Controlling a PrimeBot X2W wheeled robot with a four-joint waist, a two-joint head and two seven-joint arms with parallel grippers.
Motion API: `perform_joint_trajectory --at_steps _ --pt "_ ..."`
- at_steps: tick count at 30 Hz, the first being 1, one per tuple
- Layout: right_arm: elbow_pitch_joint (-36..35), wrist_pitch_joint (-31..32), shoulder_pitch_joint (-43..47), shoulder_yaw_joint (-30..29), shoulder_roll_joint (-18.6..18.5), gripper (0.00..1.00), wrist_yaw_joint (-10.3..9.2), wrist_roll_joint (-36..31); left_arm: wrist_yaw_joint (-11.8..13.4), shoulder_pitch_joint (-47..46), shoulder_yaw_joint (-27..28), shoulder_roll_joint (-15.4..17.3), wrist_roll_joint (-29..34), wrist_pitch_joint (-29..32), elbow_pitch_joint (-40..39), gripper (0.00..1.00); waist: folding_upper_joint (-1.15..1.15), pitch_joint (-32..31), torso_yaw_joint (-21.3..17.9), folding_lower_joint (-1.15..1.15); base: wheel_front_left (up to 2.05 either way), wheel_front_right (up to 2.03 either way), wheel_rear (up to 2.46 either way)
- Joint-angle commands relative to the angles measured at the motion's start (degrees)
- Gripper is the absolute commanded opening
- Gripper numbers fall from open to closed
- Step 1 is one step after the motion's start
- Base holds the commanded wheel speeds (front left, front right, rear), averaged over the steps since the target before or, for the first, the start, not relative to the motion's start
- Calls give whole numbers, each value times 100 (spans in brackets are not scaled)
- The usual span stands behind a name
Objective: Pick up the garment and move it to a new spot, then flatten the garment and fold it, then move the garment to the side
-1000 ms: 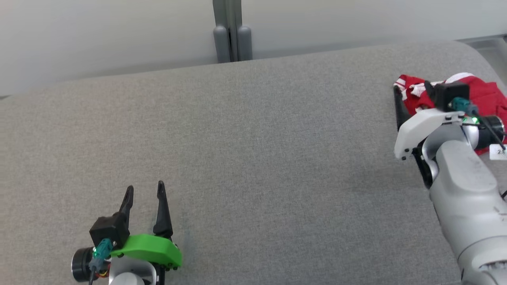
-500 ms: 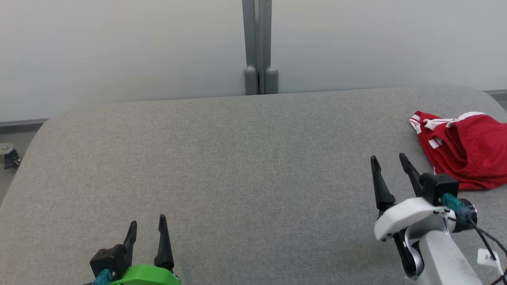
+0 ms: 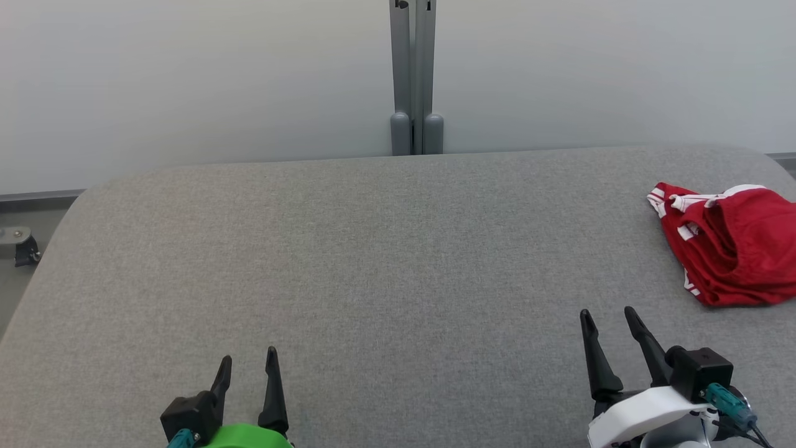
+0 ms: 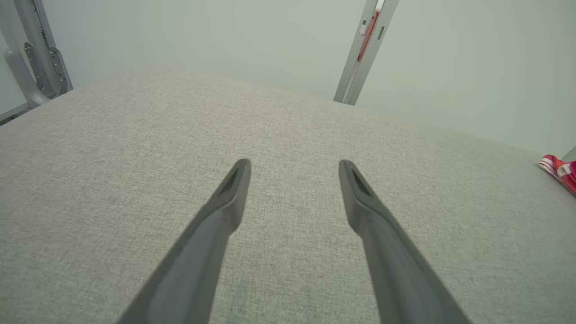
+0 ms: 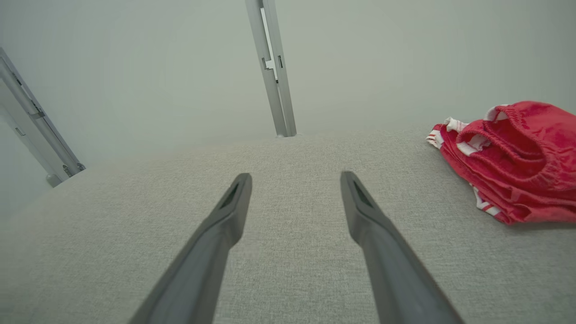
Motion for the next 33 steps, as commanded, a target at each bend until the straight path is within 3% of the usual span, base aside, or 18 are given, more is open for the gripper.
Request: perform_joint_trajectory --at_steps 1,22,23,28,33 --pt "-60 16 82 13 -8 100 -10 41 30 64 1 8 31 -16 -2 100 0 4 -4 0 0 0 0" --pt "-183 81 84 55 -5 100 -10 83 51 -98 -104 39 -32 -17 69 100 0 48 28 0 0 0 0" --pt "-154 75 59 57 1 0 0 97 51 -31 -99 2 -19 0 70 0 0 48 28 0 0 0 0" --pt "21 94 116 52 25 0 0 187 38 51 -72 -11 -128 63 246 0 0 51 27 0 0 0 0" --pt "13 226 52 -5 15 0 0 755 -47 -11 77 -12 -607 219 188 0 0 66 19 0 0 0 0"
